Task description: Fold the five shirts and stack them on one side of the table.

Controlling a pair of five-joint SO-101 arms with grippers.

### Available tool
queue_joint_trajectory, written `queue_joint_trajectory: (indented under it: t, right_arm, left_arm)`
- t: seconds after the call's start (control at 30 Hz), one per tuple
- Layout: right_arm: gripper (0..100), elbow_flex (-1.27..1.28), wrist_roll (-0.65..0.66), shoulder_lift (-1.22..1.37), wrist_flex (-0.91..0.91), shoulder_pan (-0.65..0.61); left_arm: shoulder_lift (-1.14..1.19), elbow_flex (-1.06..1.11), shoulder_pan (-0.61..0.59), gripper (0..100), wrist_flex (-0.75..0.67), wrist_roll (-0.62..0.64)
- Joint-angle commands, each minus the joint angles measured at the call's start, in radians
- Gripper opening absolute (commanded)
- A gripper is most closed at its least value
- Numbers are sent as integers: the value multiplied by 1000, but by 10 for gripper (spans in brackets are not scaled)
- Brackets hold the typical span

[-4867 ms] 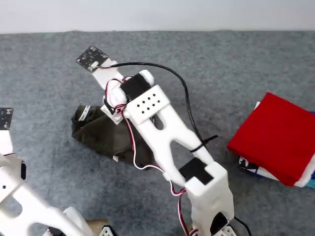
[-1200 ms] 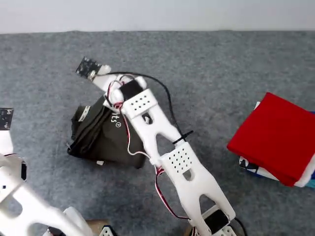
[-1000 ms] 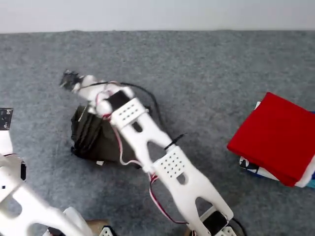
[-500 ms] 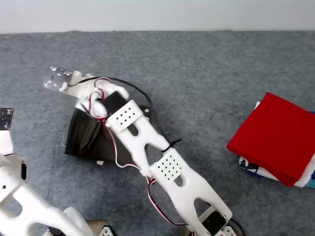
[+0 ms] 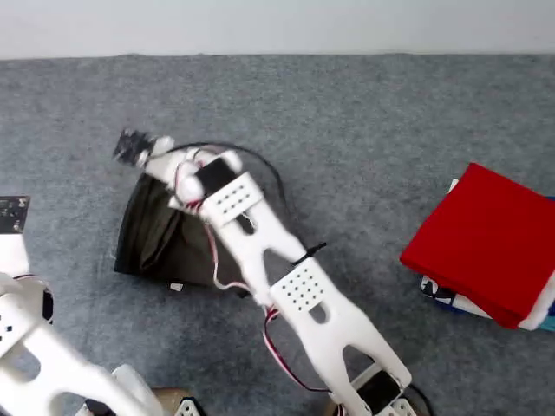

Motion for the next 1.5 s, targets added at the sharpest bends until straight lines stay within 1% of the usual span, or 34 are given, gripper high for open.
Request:
queue_joint_trajectory:
  t: [0.0, 0.1, 0.23, 0.33, 0.47, 0.6, 0.83, 0.93, 1.0, 1.07, 1.13, 1.17, 1.23, 1.33, 1.4, 1.47]
  right_arm:
    - [9, -48, 8, 15, -122, -77]
    - [9, -49, 8, 4, -240, -104]
    - [9, -49, 2, -91, -268, -97]
    - [9, -49, 2, -165, -203, -73]
    - [9, -49, -11, -229, -35, -54]
    - [9, -49, -106, -249, 133, -45]
    - [9, -49, -226, -262, 421, -36]
    - [9, -46, -325, -315, 417, -7]
    - [9, -14, -344, -346, 418, -5]
    - [11, 78, -347, -394, 418, -5]
    - [14, 189, -394, -464, 418, -2]
    - [28, 250, -445, -503, 418, -1]
    - [95, 379, -566, -588, 418, -1]
    - [247, 569, -729, -693, 414, -5]
    - [336, 667, -783, -727, 412, -8]
    - [382, 713, -815, -723, 412, -13]
  left_arm:
    - [-23, 4, 0, 14, -20, 6]
    - [-23, -2, 0, 14, -20, 5]
    - [-23, -2, 0, 14, -35, 5]
    - [-23, -2, 3, 14, -37, 5]
    - [-23, -2, 3, 14, -49, 5]
    - [-23, -2, 3, 14, -49, 5]
    - [-23, 4, 3, 14, -49, 5]
    - [-23, 5, 3, 14, -46, 5]
    - [-23, 5, 3, 14, -44, 5]
    - [-23, 5, 3, 14, -46, 5]
    - [-23, 5, 5, 14, -48, 5]
    - [-23, 4, 5, 14, -49, 5]
    - [-23, 2, 5, 14, -49, 5]
    - [-23, 5, 5, 14, -57, 5]
    - [-21, 7, 5, 14, -63, 5]
    - [-21, 5, 6, 14, -72, 5]
